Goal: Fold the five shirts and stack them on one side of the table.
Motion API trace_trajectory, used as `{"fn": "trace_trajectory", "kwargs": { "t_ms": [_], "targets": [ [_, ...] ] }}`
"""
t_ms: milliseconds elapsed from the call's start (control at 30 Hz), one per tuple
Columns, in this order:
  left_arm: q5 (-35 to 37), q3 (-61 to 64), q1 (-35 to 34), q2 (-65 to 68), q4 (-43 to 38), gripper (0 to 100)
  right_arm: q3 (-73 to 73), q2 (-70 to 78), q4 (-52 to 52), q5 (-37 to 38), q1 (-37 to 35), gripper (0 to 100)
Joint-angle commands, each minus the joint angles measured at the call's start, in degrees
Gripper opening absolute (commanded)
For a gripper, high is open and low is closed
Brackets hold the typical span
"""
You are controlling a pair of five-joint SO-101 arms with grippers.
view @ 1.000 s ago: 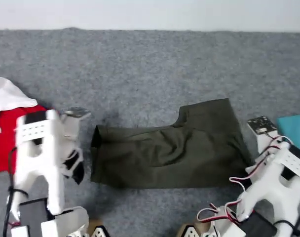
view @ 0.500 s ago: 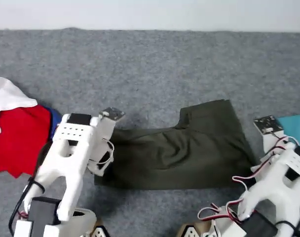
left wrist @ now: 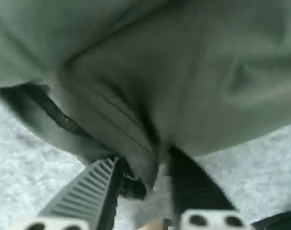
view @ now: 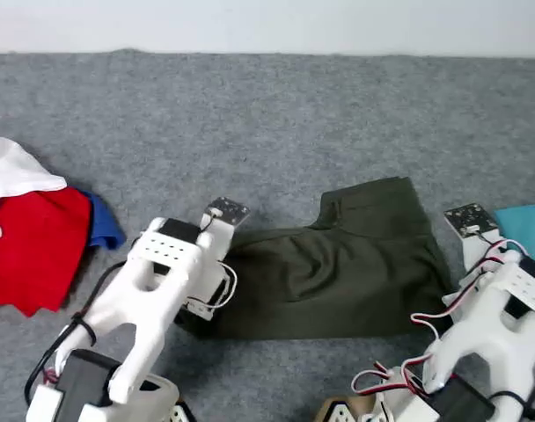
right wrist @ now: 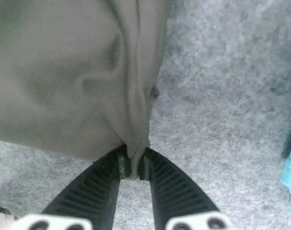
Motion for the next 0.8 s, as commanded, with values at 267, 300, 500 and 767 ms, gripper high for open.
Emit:
{"fn": "trace_trajectory", "kwargs": {
  "t_ms": [267, 300, 500, 767],
  "targets": [
    [-15.9, -0.9, -6.6, -0.4, 7.1, 1, -3.1, 0.0, 0.7, 0.4, 0.0, 0.9],
    [-18.1, -0.9, -8.4, -0.4, 8.1, 1, -3.1, 0.0, 0.7, 0.4, 0.0, 0.9],
    [-35.0, -0.4, -17.2, -0.4, 13.7, 1, -3.1, 0.0, 0.7, 0.4, 0.9, 0.9],
    [-32.4, -3.6, -18.7, -0.4, 13.4, 7, -3.1, 2.9, 0.7, 0.4, -1.3, 2.4]
  ]
}}
